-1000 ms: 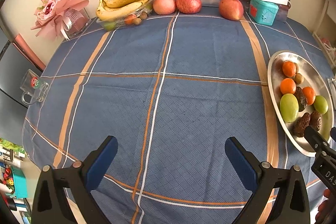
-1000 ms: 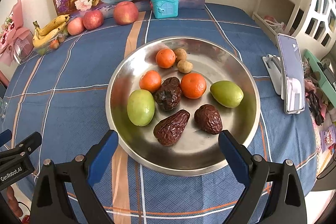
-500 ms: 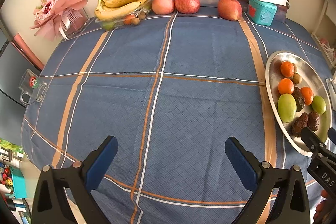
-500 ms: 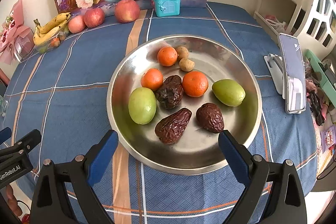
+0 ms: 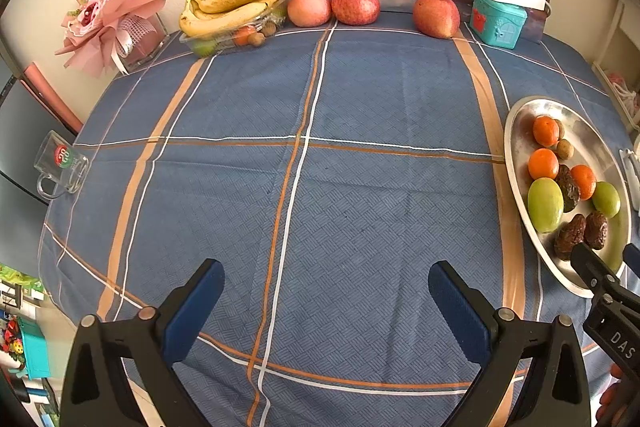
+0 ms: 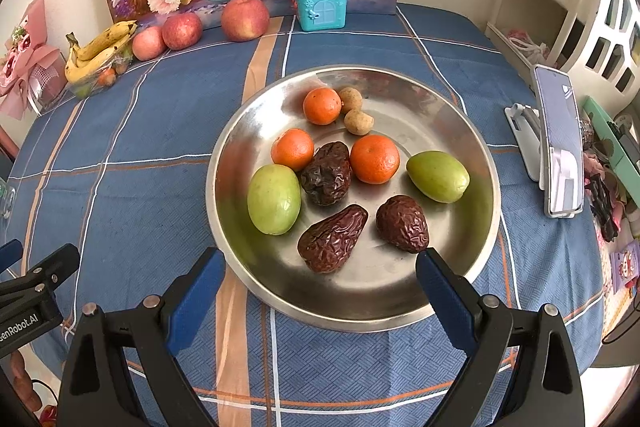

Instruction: Organize fruits

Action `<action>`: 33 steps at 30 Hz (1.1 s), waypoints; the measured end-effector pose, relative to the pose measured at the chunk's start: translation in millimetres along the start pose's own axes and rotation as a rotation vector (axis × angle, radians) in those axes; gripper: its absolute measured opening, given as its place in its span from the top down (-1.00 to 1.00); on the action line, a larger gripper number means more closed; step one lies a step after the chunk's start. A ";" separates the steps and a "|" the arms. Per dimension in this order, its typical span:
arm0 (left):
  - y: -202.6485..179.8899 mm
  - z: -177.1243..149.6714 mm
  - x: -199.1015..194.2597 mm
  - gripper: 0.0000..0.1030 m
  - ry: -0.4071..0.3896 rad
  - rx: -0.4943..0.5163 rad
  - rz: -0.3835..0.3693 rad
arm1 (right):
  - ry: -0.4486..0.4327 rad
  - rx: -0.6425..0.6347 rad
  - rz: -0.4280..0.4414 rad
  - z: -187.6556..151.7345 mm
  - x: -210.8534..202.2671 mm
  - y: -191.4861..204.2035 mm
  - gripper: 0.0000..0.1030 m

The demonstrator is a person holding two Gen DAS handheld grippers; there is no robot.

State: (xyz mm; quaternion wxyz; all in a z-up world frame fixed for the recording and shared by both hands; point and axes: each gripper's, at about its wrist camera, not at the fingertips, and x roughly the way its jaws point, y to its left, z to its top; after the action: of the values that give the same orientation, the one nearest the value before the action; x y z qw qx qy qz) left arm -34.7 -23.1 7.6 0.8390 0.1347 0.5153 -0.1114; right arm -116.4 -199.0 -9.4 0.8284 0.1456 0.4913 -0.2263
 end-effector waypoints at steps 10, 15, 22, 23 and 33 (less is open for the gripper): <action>1.5 -0.4 1.4 -1.00 0.003 -0.001 -0.005 | -0.004 -0.004 -0.001 -0.1 -1.7 0.6 -0.87; 2.2 -0.4 1.0 -1.00 0.003 -0.003 -0.007 | -0.001 -0.004 0.000 0.3 -2.0 0.4 -0.87; 2.3 -0.8 1.0 -1.00 0.006 -0.004 -0.007 | 0.002 -0.004 0.001 0.1 -1.0 0.1 -0.87; 2.3 -0.8 1.0 -1.00 0.006 -0.004 -0.007 | 0.002 -0.004 0.001 0.3 -0.8 -0.1 -0.87; 2.9 -0.4 1.9 -1.00 0.009 -0.004 -0.008 | 0.005 -0.011 0.003 0.5 -0.5 0.8 -0.87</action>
State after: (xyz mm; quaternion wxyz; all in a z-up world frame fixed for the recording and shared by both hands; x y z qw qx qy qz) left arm -33.2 -20.3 6.0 0.8364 0.1315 0.5200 -0.1128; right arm -115.8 -198.4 -8.8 0.8283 0.1423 0.4945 -0.2217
